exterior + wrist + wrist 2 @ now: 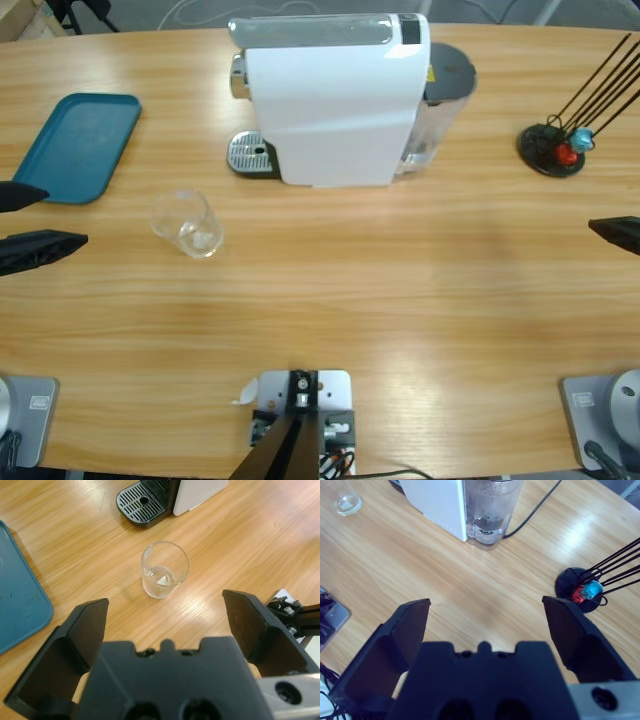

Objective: Pour coffee

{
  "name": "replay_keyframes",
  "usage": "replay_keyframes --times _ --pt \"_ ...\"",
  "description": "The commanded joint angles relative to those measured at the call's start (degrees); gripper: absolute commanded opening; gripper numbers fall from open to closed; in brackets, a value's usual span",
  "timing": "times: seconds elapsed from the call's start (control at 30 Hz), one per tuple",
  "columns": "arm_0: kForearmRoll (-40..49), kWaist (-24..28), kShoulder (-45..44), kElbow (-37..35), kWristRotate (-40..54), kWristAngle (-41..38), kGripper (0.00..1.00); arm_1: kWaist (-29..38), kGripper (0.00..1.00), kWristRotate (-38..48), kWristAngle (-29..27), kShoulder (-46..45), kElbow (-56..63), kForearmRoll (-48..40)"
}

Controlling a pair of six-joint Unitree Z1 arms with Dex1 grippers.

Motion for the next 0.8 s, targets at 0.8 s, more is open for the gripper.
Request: replay_keyframes --times 0.8 --pt "-11.0 7.7 23.6 -19.7 -30.2 -8.0 0.936 0.5 1.000 -0.4 0.8 0.7 1.0 -0.1"
